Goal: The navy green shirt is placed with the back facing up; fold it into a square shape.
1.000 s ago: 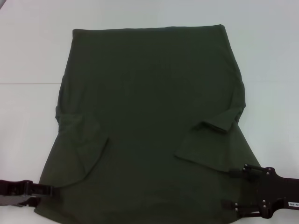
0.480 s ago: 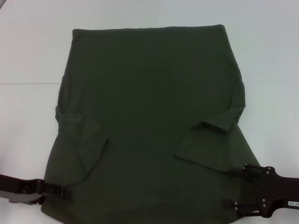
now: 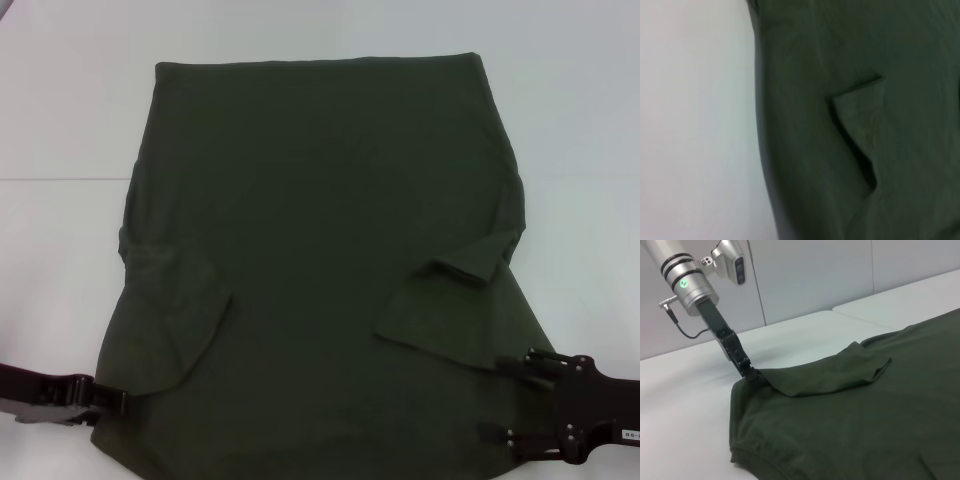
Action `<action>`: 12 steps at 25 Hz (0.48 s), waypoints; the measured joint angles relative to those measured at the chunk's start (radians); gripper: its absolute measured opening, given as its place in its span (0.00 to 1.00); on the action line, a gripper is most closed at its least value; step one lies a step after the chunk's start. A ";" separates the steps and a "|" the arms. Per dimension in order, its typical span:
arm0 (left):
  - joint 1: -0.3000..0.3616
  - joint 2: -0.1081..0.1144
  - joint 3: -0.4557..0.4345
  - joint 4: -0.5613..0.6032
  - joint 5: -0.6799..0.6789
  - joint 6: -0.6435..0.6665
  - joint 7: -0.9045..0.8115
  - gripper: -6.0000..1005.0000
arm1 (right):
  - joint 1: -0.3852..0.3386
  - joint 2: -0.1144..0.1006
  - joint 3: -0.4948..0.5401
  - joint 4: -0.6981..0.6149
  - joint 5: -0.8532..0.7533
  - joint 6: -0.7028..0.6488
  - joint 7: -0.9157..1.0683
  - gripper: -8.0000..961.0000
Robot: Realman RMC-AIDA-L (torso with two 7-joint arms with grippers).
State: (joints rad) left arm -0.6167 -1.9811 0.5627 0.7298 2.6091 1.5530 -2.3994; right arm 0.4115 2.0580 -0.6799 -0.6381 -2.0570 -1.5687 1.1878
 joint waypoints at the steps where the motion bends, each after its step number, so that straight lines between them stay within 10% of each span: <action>1: 0.001 -0.001 0.006 0.000 0.000 0.000 0.000 0.66 | -0.001 -0.001 0.003 -0.001 0.000 -0.003 0.000 0.98; 12: -0.003 -0.012 0.054 0.014 -0.002 0.000 -0.005 0.33 | -0.002 -0.001 0.009 -0.008 0.000 -0.021 0.011 0.98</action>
State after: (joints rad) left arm -0.6201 -1.9927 0.6165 0.7442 2.6073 1.5529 -2.4048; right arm 0.4096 2.0569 -0.6711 -0.6460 -2.0574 -1.5895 1.1986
